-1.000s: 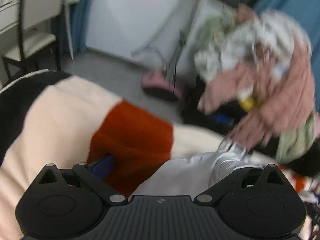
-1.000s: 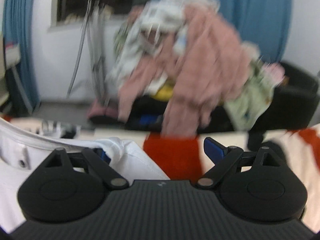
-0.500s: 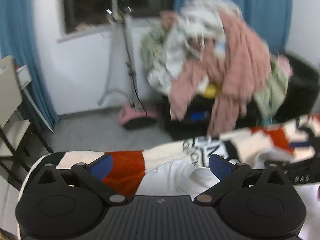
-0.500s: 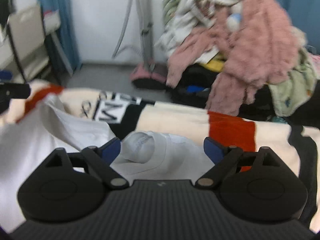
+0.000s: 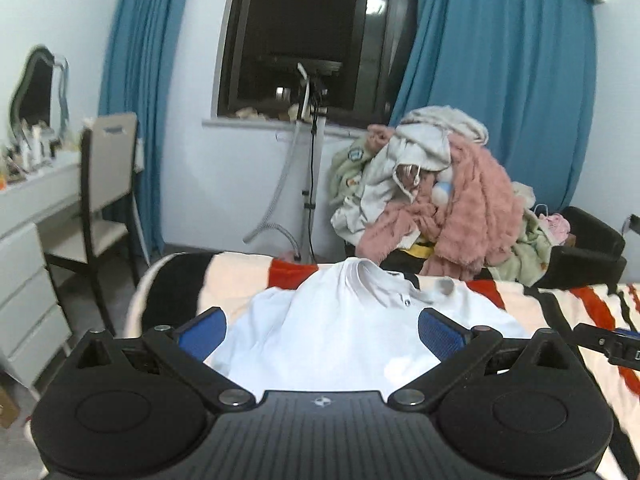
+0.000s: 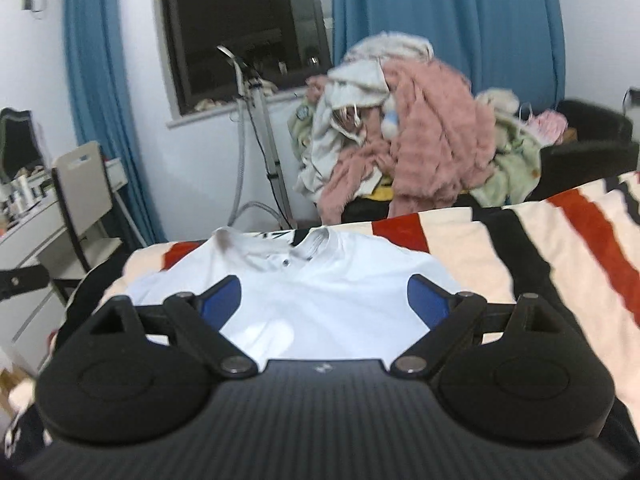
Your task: Fold clothes
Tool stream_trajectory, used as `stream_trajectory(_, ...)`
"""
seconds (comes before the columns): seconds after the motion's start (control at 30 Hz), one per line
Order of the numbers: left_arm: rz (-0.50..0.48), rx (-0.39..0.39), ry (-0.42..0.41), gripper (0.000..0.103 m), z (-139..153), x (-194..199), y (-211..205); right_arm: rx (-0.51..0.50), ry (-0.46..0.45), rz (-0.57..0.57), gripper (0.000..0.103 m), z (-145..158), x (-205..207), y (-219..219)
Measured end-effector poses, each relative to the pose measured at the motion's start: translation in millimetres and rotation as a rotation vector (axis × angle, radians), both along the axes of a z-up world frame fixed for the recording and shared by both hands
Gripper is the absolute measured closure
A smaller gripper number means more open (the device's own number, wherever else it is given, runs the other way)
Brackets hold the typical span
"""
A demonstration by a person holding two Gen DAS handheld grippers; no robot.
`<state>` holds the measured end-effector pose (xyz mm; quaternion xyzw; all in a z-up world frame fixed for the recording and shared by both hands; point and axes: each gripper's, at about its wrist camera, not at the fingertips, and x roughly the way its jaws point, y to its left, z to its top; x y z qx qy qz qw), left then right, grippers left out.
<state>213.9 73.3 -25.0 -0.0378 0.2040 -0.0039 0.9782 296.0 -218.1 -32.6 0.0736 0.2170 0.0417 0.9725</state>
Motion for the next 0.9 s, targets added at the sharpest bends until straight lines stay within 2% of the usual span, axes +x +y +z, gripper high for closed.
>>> stream_trajectory(0.13,0.000,0.029,-0.071,0.000,0,-98,-2,0.002,-0.064,0.014,0.012,1,-85,5)
stream_trajectory(0.23,0.001,0.051,-0.124,0.000,1,-172,-3,0.004,-0.113,0.008,0.012,-6,-126,4)
stream_trajectory(0.33,0.025,0.056,-0.136,0.000,-13,-212,0,0.013,-0.159,-0.001,0.012,-16,-160,2)
stream_trajectory(0.47,0.048,-0.034,-0.125,0.000,-30,-231,10,0.017,-0.191,-0.009,0.012,-36,-185,-3)
stream_trajectory(0.77,0.126,-0.053,-0.071,0.000,-44,-225,6,-0.010,-0.188,0.003,0.012,-51,-195,2)
stream_trajectory(0.9,0.140,-0.087,-0.036,0.000,-51,-213,9,0.020,-0.202,-0.002,0.012,-53,-196,3)
